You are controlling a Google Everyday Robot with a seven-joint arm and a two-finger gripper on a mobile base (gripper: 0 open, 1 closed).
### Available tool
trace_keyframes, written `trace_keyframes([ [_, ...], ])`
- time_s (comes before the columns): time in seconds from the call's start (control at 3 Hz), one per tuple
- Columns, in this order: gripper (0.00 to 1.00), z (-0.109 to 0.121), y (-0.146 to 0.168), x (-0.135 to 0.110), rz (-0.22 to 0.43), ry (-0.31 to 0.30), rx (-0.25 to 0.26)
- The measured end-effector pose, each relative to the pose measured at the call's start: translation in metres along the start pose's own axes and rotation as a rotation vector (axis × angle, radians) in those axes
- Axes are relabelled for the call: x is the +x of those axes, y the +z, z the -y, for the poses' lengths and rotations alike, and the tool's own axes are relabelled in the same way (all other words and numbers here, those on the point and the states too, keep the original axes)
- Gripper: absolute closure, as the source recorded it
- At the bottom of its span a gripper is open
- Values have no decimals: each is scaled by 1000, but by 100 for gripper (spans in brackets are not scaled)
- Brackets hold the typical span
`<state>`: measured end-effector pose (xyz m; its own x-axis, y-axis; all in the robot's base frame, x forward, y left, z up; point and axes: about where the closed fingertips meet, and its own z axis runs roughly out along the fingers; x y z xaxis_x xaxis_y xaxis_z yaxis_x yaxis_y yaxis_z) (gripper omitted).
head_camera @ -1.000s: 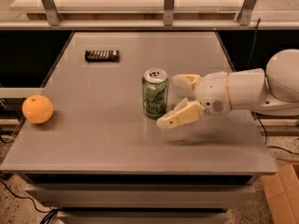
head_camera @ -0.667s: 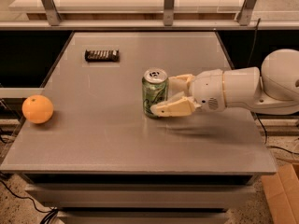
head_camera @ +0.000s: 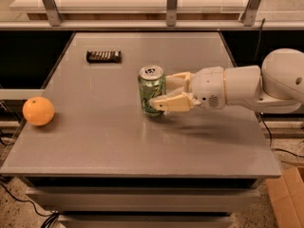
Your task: Move green can near orange
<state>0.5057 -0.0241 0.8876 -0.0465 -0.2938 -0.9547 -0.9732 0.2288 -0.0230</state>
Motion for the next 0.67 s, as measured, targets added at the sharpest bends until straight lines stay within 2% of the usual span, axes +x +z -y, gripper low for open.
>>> trace_keyframes([
  [0.33, 100, 2, -2, -12, 42, -16, -16],
  [0.67, 100, 2, 1, -36, 98, -66, -56],
])
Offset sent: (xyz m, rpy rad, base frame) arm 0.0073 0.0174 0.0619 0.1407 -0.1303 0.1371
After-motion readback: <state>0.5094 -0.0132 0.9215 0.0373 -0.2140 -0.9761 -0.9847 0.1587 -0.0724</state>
